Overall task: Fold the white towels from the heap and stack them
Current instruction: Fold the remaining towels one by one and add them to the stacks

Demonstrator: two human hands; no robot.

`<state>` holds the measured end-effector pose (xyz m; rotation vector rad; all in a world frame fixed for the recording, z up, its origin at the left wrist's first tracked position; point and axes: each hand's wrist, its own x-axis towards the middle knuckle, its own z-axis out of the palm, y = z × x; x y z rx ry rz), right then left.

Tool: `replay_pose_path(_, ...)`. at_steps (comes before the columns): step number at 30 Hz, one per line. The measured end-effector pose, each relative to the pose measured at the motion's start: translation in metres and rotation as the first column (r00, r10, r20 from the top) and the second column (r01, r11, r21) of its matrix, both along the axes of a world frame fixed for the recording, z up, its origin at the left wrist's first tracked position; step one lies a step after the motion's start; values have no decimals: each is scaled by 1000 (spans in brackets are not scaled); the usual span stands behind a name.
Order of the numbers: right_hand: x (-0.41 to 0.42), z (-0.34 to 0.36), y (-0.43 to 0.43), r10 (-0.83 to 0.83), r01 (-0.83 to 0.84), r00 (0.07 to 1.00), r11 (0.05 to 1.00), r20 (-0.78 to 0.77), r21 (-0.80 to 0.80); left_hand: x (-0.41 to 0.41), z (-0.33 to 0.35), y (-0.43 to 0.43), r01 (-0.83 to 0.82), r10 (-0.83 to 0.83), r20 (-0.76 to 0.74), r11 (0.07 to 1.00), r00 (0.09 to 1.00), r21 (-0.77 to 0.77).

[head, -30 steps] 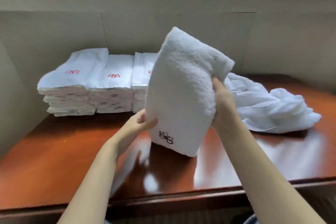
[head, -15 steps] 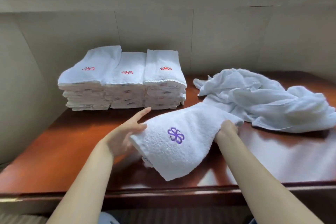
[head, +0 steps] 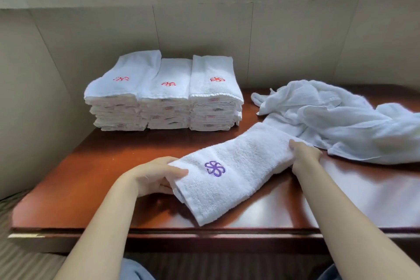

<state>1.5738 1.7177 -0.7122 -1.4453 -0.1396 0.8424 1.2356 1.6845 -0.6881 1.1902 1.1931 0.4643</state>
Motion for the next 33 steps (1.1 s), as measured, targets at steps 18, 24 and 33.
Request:
replay_pose_path(18,-9,-18,3,92,-93,994,996,56,12,-3,-11,8,-124,330,-559,919,760,375)
replay_pose_path(24,-24,2,-2,314,-170,916,868,-249,467,-8,11,1,55,33,-616,991,787,124)
replay_pose_path(33,-45,33,-9,644,-446,727,707,-238,549,31,17,7,121,-8,-289,919,957,375)
